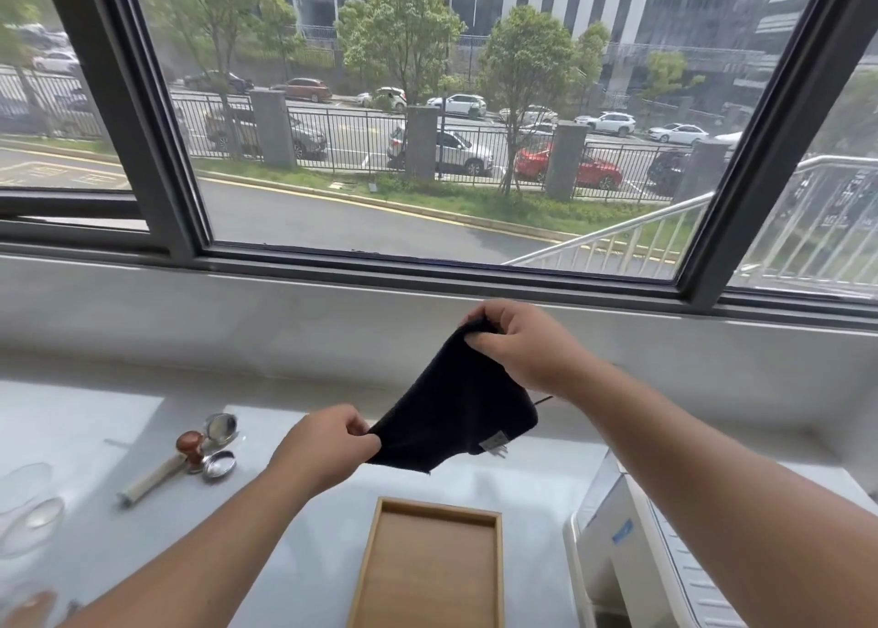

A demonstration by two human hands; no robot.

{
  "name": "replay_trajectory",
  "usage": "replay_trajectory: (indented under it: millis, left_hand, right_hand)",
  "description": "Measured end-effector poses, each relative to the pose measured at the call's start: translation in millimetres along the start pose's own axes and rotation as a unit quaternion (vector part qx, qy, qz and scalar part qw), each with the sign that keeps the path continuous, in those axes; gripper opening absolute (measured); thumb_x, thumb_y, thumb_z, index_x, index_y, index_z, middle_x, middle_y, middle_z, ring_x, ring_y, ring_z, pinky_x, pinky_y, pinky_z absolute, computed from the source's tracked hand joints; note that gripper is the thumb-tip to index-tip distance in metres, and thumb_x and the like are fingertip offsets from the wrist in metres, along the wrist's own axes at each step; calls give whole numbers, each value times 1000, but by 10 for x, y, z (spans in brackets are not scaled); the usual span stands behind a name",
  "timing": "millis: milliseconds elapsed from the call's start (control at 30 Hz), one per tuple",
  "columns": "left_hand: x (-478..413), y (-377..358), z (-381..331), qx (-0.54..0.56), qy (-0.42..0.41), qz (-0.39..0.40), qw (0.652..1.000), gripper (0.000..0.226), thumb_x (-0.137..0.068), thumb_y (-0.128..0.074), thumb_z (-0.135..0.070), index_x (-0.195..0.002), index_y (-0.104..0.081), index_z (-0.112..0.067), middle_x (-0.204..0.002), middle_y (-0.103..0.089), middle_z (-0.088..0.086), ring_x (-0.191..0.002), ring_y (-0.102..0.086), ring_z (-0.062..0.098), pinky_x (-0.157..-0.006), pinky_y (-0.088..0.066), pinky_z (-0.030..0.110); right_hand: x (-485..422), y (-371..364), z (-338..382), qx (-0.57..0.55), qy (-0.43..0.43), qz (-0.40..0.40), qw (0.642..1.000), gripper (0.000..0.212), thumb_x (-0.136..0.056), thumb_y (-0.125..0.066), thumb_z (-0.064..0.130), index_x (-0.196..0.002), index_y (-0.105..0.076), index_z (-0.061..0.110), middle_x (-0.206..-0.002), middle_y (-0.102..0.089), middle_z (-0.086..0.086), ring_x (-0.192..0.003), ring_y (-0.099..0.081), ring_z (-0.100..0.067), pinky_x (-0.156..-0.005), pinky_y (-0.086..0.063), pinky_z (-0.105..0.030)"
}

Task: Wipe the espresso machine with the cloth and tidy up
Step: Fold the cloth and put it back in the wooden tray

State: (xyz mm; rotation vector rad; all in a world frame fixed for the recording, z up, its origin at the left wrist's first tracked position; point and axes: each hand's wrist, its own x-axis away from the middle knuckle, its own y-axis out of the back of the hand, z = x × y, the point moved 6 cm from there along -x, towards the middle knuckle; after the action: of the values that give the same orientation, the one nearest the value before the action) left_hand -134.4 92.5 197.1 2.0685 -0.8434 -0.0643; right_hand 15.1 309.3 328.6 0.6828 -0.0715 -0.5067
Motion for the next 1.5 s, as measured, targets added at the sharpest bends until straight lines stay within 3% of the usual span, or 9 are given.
replay_trajectory:
  millis: [200,400,733,867,967,1067,1167,1333,1500]
  left_hand:
    - [88,-169,-351,93,-74,86,989,66,-63,-81,-66,-122,-58,-47,-122,-60,-32,-115,-58,-4,-84,-52,27]
    - [203,-213,-749,192,-128,140,963,11,-92,-72,-38,-102,-75,-40,-105,-81,-12,-97,-76,8,-94,-61,44]
    - [273,-235,-942,475,-30,237,847,24,-97,-67,-24,-112,-79,-11,-115,-77,21,-97,-76,31,-76,-63,38]
    - [231,-244,-947,589,14,231,774,38,-85,-73,-31,-111,-82,-5,-111,-77,19,-91,-77,31,-79,-64,39]
    - [211,-239,-980,625,16,226,747,43,-81,-76,-32,-113,-80,-3,-108,-76,18,-87,-75,32,-79,-63,39]
    - [236,-247,-1063,657,9,238,715,49,-86,-74,-29,-127,-73,-2,-120,-75,21,-96,-76,35,-79,-63,44]
    - [259,-250,-1124,668,-1,251,701,53,-88,-72,-29,-133,-70,-1,-130,-71,24,-108,-73,38,-92,-62,50]
    - [297,-252,-1120,644,-15,282,711,50,-93,-66,-33,-129,-72,1,-130,-72,23,-114,-72,37,-94,-60,45]
    - [267,-207,-997,617,-4,263,741,42,-94,-66,-32,-123,-76,-4,-132,-71,24,-118,-71,38,-92,-62,45]
  right_hand:
    - [-81,-165,284,98,61,84,990,15,-98,-65,27,-101,-73,40,-90,-72,28,-84,-65,7,-72,-47,-17]
    - [-99,-154,373,109,81,90,987,13,-101,-62,33,-102,-71,42,-92,-73,25,-87,-66,4,-73,-48,-20]
    - [-24,27,-369,99,-65,-84,989,33,-105,-48,53,-124,-59,28,-99,-65,10,-90,-63,-16,-70,-45,-33]
    - [270,-118,-845,-12,-178,-96,979,50,-104,-42,62,-115,-65,19,-112,-72,-4,-102,-64,-22,-92,-53,-42]
    - [536,-481,-1033,-186,-266,-12,946,78,-98,-30,78,-105,-77,15,-108,-77,-10,-95,-67,-23,-86,-55,-40]
    - [655,-831,-969,-349,-266,115,891,107,-86,-13,93,-124,-76,14,-127,-75,-11,-121,-67,-26,-101,-52,-42]
    - [665,-962,-765,-444,-226,161,852,117,-66,-35,103,-139,-65,17,-139,-69,-10,-131,-63,-28,-100,-55,-43]
    - [562,-899,-479,-534,-137,189,812,70,-85,-81,55,-139,-67,13,-134,-69,-13,-124,-65,-31,-112,-48,-49]
    - [410,-704,-423,-523,-113,149,831,47,-97,-69,14,-140,-59,-3,-126,-67,-22,-111,-68,-32,-103,-52,-46]
